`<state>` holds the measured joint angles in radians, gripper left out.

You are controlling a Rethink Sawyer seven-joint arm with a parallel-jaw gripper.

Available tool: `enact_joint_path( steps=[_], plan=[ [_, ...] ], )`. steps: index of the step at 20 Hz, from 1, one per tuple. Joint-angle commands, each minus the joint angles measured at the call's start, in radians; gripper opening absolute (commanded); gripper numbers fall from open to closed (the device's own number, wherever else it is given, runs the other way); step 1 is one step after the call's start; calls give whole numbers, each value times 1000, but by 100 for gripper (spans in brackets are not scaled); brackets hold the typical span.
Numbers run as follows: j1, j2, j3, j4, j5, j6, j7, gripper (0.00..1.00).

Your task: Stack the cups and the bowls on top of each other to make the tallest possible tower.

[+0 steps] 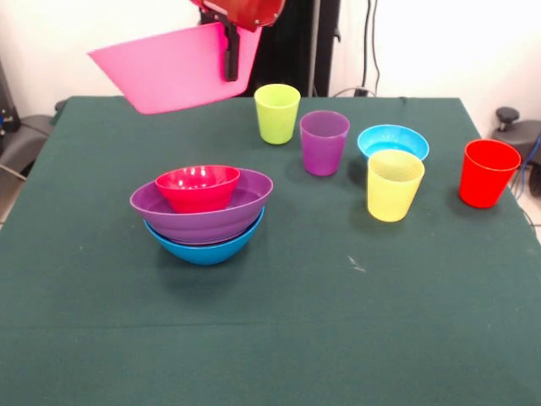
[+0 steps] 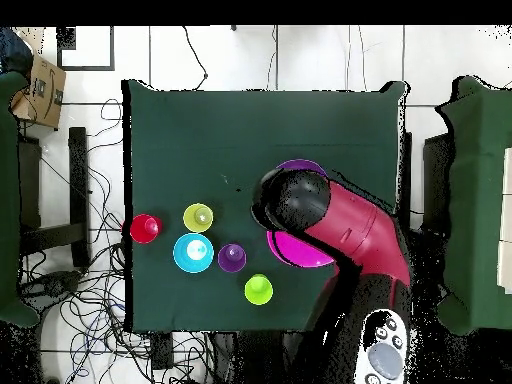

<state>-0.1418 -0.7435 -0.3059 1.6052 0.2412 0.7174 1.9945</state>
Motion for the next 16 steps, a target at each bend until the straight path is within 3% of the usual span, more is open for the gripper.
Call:
enact_joint_path(
  steps=[1,8,16],
  plan=[
    [-19,8,78,-51,-50,62,31,0],
    [-35,20,107,-71,-24,32,43,0],
    [-62,51,159,-47,-11,-79,42,0]
  ],
)
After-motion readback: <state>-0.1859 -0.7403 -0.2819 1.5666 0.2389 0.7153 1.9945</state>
